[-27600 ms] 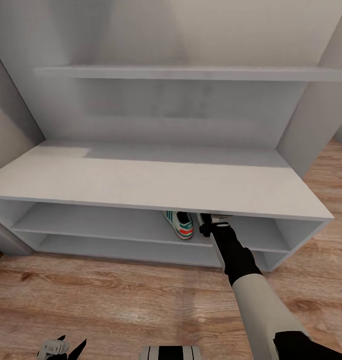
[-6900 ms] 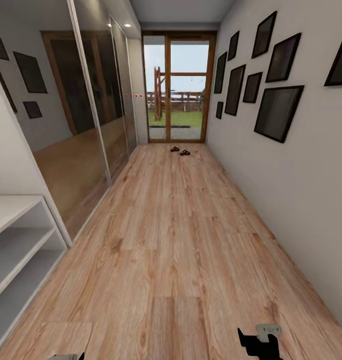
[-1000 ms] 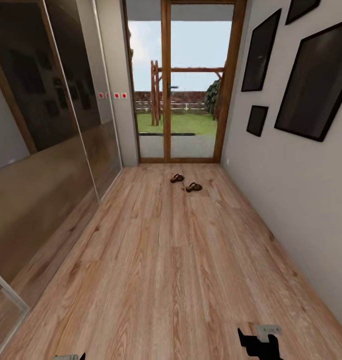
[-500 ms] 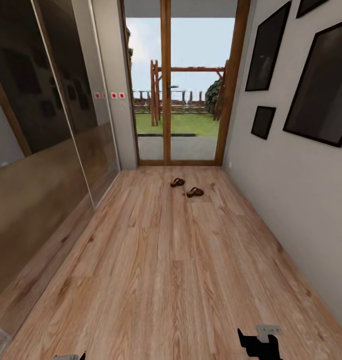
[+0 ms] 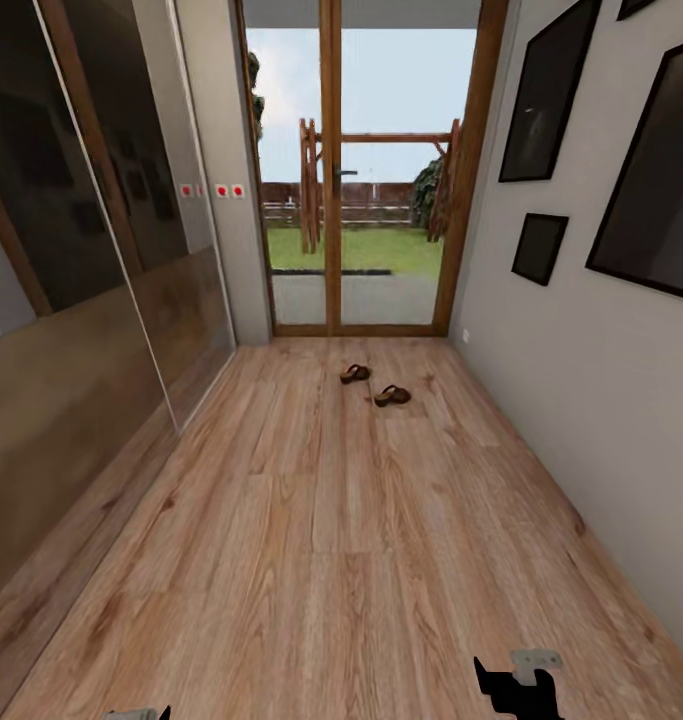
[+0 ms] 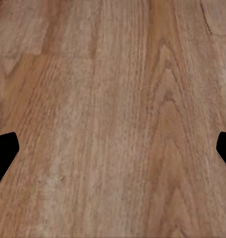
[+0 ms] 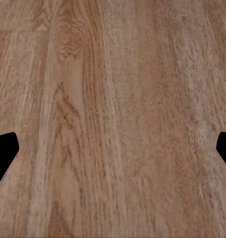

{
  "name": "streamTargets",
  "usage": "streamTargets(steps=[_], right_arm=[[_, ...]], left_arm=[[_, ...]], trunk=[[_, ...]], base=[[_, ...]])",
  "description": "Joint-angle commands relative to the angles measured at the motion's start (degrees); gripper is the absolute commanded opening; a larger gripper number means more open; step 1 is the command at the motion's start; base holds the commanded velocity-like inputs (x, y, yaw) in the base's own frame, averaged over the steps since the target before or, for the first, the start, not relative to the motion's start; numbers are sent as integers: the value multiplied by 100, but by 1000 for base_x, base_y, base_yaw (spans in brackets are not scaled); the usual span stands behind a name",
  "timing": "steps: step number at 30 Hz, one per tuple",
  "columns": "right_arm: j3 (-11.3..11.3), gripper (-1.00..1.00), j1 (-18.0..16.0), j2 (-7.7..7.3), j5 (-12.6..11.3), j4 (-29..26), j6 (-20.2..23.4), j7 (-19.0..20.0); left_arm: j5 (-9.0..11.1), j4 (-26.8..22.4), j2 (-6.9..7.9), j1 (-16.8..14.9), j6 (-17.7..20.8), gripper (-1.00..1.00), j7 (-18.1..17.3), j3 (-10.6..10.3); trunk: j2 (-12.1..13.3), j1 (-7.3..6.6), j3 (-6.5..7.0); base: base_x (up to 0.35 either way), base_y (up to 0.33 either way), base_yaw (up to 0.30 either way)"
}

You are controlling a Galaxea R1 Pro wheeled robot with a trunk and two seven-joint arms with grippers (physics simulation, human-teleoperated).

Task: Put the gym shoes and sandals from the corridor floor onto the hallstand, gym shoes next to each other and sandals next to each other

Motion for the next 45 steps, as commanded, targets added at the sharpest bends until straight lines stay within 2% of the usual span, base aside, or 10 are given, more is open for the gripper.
streamTargets(steps=[1,34,45], right_arm=[[-31,100,-3,-1,2,6,-18,33],[-31,100,-3,-3,2,6,-17,23],[-31,100,-3,0,2,6,-17,22]], left_arm=[[59,6,-2,-3,0,100,-58,15],[62,9,-5,-3,0,100,-58,15],[63,12,-7,-3,0,100,-58,15]], trunk=[[-2,2,-5],[-2,2,-5],[-2,2,4]], base=[[339,0,0],[339,0,-1],[339,0,-147]])
